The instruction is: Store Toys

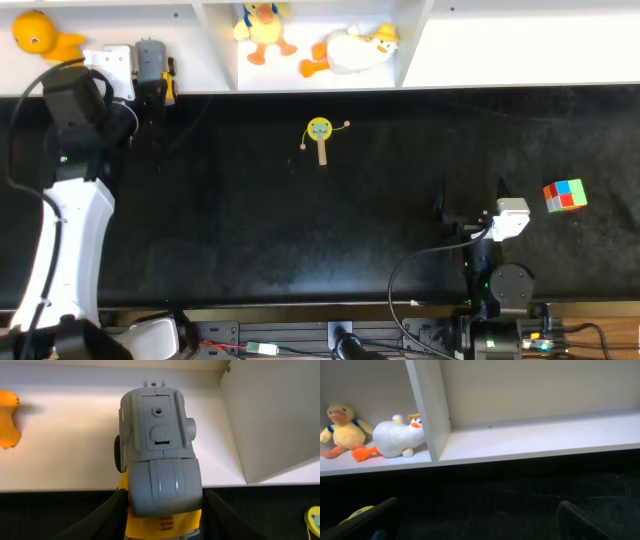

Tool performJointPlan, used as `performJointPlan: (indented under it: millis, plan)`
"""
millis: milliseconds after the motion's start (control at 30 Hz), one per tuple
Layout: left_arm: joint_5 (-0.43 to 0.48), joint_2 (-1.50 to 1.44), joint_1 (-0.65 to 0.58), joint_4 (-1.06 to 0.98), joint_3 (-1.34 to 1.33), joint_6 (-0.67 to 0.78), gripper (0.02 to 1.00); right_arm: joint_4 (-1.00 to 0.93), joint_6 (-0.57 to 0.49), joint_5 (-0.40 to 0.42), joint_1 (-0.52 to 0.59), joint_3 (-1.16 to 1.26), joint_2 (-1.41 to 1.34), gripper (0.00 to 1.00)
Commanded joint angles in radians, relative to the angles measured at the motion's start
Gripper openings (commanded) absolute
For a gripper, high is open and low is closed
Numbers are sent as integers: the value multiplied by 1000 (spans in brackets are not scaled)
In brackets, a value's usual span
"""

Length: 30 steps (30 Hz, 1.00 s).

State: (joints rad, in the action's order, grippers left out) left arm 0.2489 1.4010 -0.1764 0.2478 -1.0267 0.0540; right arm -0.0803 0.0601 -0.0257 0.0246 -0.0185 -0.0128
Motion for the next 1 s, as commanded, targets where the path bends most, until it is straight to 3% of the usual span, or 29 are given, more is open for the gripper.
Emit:
performJointPlan:
  millis: [33,1000]
  plan:
    - [-7,27,4,-6,-53,-3,292,3,8,-3,2,14,9,996]
    - [5,145,4,-45,-103,-11,292,3,8,-3,2,14,9,993]
